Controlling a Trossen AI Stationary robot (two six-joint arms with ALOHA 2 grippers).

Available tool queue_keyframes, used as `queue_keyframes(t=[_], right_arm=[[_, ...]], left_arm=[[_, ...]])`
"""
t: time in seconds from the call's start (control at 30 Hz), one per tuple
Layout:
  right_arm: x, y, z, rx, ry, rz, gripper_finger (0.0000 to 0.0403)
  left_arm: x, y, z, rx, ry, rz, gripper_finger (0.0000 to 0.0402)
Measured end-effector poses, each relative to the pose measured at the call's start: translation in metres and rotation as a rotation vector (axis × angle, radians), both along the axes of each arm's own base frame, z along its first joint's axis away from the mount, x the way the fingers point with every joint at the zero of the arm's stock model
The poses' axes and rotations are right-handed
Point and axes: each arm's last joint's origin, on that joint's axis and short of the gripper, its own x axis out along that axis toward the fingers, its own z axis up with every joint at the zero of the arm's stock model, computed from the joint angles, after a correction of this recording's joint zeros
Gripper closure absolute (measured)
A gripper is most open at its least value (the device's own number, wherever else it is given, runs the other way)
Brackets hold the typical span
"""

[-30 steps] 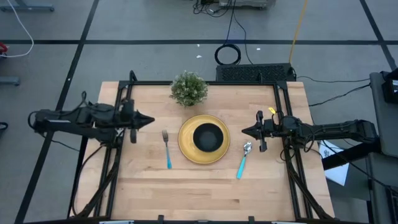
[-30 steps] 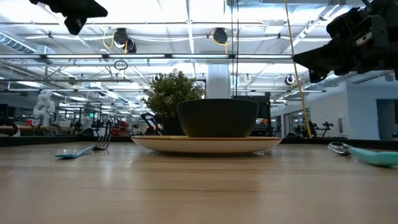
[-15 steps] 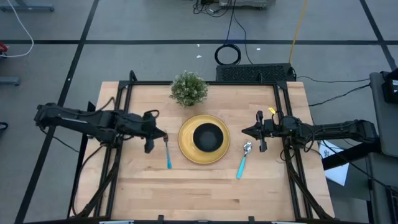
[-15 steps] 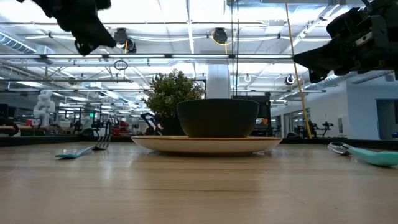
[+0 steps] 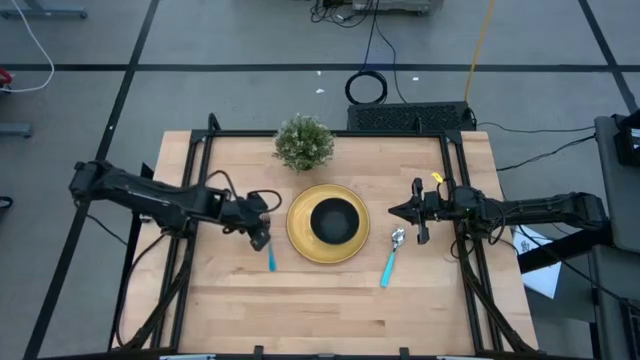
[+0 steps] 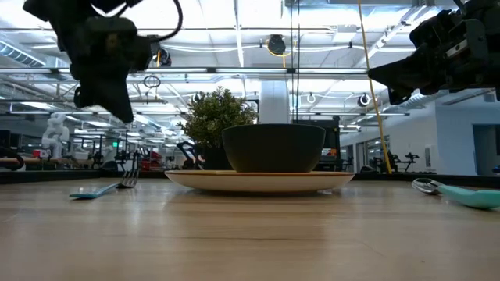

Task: Set table place
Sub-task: Put the blue fork on the yellow plate to the left of the black bowl

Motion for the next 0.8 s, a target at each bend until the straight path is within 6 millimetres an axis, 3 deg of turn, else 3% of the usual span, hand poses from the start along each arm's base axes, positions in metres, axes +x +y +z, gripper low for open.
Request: queue_keyframes(t=[0.33, 0.63, 0.8], right_arm=[[0.001, 0.000, -0.001, 0.001, 0.009, 0.000, 0.0403], [0.001, 0.000, -0.003, 0.002, 0.024, 0.000, 0.0403], [0.002, 0.000, -0.003, 0.003, 0.029, 0.000, 0.0403]], left_arm=[[0.012, -0.012, -0.020, -0.077, 0.086, -0.050, 0.0394], [0.020, -0.022, -0.036, -0.228, 0.157, 0.034, 0.0393], [0.021, -0.019, -0.038, -0.242, 0.167, 0.042, 0.0369]])
